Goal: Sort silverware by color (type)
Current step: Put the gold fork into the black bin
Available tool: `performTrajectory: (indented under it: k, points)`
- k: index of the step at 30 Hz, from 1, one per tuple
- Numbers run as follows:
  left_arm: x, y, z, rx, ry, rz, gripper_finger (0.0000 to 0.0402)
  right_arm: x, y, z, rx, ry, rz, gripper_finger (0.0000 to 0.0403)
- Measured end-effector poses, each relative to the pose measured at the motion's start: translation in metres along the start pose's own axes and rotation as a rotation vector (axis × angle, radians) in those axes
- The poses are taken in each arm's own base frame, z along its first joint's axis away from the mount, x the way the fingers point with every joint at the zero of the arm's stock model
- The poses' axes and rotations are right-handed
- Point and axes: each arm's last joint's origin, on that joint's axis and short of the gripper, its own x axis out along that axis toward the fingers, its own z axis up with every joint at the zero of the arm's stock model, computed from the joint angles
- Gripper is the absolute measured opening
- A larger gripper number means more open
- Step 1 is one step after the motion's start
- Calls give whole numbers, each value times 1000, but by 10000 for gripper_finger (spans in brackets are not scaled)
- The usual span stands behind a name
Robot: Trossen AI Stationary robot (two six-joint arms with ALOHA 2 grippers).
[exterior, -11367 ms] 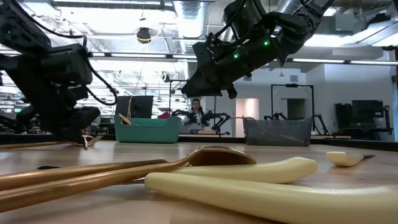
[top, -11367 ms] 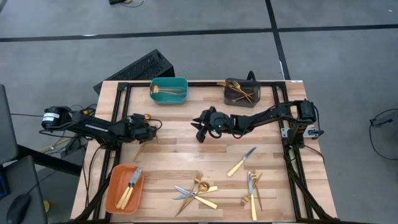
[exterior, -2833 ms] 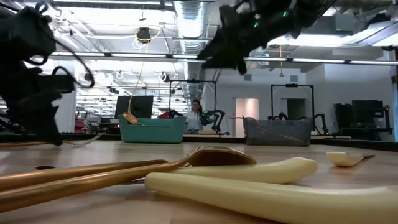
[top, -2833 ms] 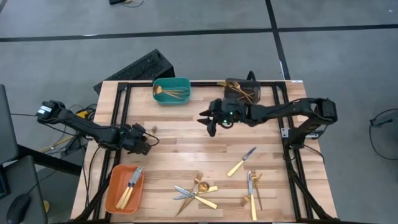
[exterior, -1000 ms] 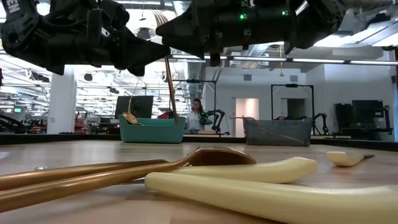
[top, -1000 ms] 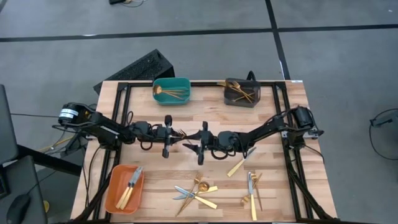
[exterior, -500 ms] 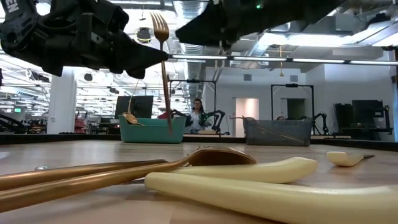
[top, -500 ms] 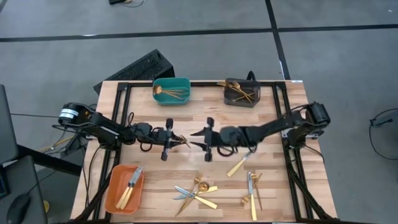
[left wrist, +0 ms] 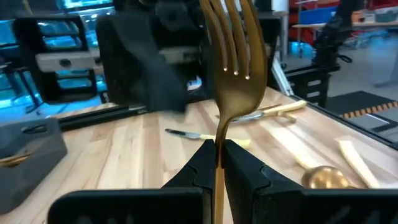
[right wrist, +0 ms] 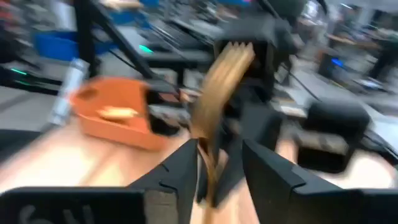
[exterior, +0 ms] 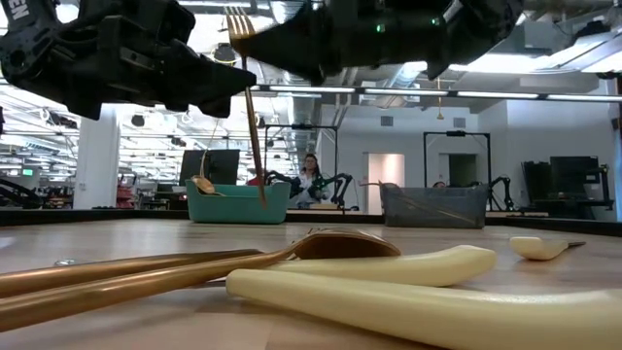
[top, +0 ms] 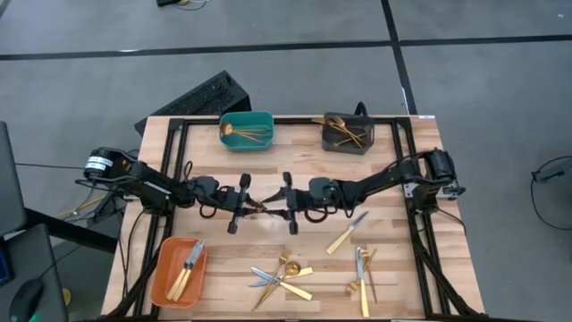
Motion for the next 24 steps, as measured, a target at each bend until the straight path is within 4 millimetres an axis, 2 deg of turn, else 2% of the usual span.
performTrajectory:
  k: [8,12,15,18,21,24]
  points:
    - [0,1,4,-39,-44,15,6,5,-15,12,17,-40,174,25]
    - [-1,2,5,-137,-54,56,13,7,-17,15,88,16,89,25]
    - [0,3,4,-197,-43,80,29,0,-18,21,75,97,-11,25]
    - [0,3,-2,-246,28,115,54,-18,-24,34,49,187,-100,25]
    - [-2,6,-14,-295,135,251,75,-38,-38,60,24,175,-210,25]
    - [-4,9,-21,-282,211,367,88,-54,-50,77,23,162,-299,25]
